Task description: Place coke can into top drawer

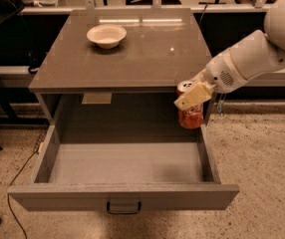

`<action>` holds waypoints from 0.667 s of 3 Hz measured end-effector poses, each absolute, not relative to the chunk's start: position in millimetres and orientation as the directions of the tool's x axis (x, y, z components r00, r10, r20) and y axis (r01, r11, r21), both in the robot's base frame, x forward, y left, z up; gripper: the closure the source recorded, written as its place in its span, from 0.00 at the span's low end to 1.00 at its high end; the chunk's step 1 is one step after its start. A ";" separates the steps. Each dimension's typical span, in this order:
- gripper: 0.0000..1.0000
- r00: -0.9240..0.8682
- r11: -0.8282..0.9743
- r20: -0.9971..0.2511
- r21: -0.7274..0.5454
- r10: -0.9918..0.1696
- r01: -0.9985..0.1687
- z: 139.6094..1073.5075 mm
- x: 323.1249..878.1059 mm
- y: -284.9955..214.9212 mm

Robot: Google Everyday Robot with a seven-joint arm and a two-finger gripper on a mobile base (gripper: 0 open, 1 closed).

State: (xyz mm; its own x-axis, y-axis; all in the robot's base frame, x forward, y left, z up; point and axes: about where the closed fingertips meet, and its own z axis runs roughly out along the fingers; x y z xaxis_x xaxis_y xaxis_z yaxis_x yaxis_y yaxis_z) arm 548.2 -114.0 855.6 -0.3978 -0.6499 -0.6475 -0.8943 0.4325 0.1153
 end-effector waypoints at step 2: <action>1.00 -0.362 0.343 -0.375 0.118 -0.853 -0.932 728.0 516.9 -34.2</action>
Offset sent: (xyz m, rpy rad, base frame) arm -0.0515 0.1195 -0.2154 -0.4718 0.2194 0.2055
